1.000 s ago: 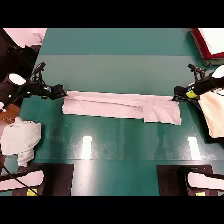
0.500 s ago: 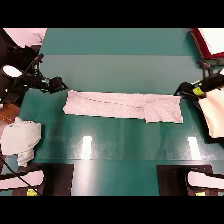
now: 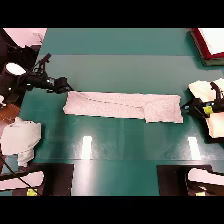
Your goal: Fold the shirts.
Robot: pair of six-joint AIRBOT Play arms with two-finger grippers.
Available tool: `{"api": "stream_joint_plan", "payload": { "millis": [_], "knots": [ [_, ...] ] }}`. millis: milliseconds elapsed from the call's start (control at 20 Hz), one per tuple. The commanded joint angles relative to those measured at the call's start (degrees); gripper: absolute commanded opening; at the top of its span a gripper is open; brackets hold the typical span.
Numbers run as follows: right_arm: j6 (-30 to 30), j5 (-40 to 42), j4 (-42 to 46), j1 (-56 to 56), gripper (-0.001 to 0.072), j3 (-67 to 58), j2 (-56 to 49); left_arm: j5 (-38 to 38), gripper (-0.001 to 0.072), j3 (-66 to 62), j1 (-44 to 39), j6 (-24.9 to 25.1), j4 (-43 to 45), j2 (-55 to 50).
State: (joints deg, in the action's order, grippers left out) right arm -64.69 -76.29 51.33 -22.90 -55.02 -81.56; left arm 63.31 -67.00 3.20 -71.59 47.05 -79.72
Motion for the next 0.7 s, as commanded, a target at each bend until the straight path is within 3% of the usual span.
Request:
{"api": "stream_joint_plan", "payload": {
  "millis": [0, 400, 650],
  "knots": [
    [8.2, 0.2, -6.0, -2.3, 0.0599, 1.8, -4.2, 0.6, 0.0029, -0.1, -5.2, 0.0, -0.5, 0.0],
    [16.8, -3.3, -12.6, -1.3, 0.0599, 1.8, -11.7, 0.9, 0.0029, -0.1, -10.4, -2.0, -0.9, 0.0],
    [17.1, 0.6, -12.3, 2.1, 0.0587, 1.7, -11.6, 0.7, 0.0029, -0.1, -10.4, -3.7, -1.0, 0.0]
  ]
}}
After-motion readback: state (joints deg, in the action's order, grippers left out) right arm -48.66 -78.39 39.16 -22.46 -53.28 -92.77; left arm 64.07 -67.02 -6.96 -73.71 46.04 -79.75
